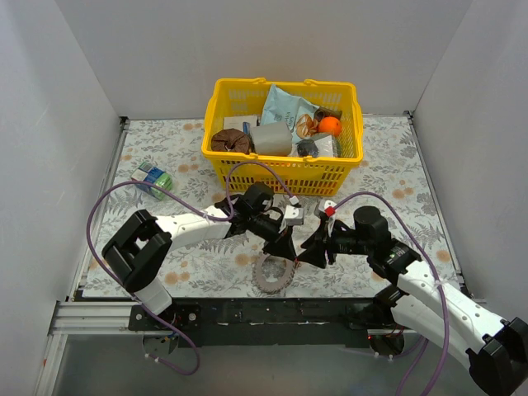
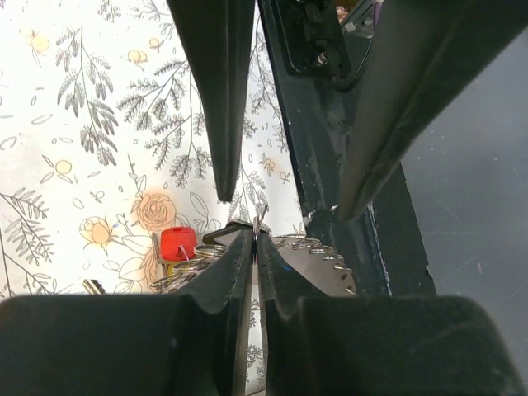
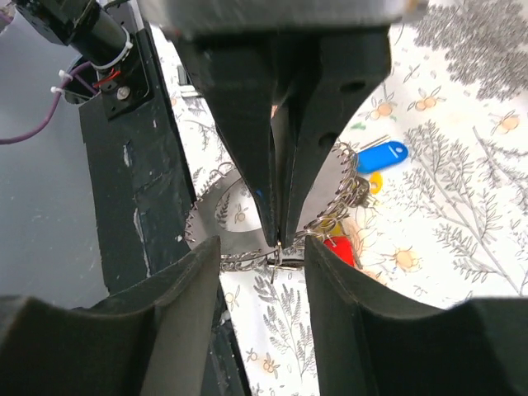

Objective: Put the keys on the keyring

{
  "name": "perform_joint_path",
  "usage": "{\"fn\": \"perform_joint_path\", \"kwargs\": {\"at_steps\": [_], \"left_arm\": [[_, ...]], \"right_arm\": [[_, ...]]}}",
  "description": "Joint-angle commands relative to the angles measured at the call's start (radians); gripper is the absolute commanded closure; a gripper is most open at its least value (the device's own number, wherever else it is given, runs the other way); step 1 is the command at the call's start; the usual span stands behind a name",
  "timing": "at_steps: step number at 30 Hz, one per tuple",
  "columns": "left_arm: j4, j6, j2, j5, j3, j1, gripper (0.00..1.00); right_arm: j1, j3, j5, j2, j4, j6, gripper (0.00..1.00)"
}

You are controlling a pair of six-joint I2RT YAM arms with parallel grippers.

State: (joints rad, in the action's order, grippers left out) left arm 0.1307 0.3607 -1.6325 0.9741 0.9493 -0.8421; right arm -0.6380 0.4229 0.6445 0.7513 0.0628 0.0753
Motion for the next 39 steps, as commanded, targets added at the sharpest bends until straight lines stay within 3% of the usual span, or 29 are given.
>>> {"fn": "perform_joint_path", "kwargs": {"at_steps": [1,7,15,17,25,37,39], "left_arm": [[-0.015,-0.006,0.069,-0.021,-0.029,-0.006,1.00],[-0.207,0.079,0.129,-0.066,-0.107,-0.006,1.00],[-0.701,0.282,0.266,-0.129,-0.349,-0.006,1.00],[-0.837,0.314,0.266,-0.127,-0.392,-0.006,1.00],[-1.126,0.440,0.143,-0.103,-0.471,-0.005,1.00],[-1.214,0.463,0.135,-0.135,-0.497,-0.005,1.00],[-1.212,0.463,0.134,-0.132,-0.492,-0.005,1.00]], "right_arm": [[0.001,0.030,-0.017,-0.035,-0.054,0.000,0.45],[0.000,0.027,-0.043,-0.056,-0.052,0.001,0.41],[0.000,0.020,-0.062,-0.096,-0.081,0.020,0.39],[0.000,0.016,-0.054,-0.093,-0.096,0.026,0.44],[0.001,-0.033,0.004,-0.075,-0.130,0.056,0.53],[0.000,-0.101,0.014,-0.090,-0.126,0.100,0.61],[0.000,-0.107,0.017,-0.089,-0.146,0.104,0.69]]}}
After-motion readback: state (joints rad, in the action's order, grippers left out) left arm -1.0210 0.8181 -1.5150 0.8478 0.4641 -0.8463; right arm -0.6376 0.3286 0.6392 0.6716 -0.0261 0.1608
